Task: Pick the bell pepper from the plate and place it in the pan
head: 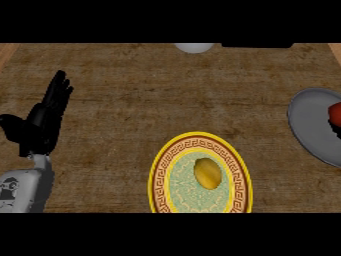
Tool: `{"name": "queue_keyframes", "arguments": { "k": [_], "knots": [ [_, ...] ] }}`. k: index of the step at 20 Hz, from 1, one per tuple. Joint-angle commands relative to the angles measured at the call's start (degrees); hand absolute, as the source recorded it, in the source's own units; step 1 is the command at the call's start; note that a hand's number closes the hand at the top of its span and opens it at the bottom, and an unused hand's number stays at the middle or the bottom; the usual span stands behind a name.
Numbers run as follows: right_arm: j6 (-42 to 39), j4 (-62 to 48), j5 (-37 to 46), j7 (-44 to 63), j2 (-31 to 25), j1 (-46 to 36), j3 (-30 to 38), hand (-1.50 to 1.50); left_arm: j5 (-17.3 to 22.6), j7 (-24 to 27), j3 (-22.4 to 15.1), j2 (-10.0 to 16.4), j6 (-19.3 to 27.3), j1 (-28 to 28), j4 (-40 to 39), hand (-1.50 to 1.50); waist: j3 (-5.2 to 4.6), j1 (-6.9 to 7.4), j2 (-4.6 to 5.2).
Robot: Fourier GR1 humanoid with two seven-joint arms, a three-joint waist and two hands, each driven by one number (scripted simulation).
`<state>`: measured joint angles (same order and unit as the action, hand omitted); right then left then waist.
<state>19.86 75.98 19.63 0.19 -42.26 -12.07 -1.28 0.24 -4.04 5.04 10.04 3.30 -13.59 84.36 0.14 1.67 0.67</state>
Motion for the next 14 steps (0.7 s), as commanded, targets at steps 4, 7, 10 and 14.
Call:
{"name": "queue_keyframes", "arguments": {
  "k": [4,7,10,14],
  "knots": [
    [0.9,-31.4,0.2,-17.4,1.3,-14.2,5.2,1.5,0.9,0.4,0.5,0.9,-1.8,-0.6,-0.4,0.0,0.08,1.24,0.24],
    [2.5,-41.3,0.3,-22.9,3.5,-17.7,6.6,1.5,0.4,-0.3,0.0,0.4,-1.2,-2.8,-1.2,0.0,0.18,1.8,0.61],
    [-2.7,-44.9,-4.8,-25.7,5.3,-20.2,9.7,1.5,0.9,-0.2,0.2,-0.1,-1.2,-3.7,-1.5,0.0,0.27,1.87,0.72],
    [-14.3,-52.7,-3.7,-24.0,4.9,-21.9,7.4,-1.5,0.5,-0.3,0.2,-0.3,-0.6,-4.7,-2.3,0.0,0.25,2.3,1.01]
  ]
}}
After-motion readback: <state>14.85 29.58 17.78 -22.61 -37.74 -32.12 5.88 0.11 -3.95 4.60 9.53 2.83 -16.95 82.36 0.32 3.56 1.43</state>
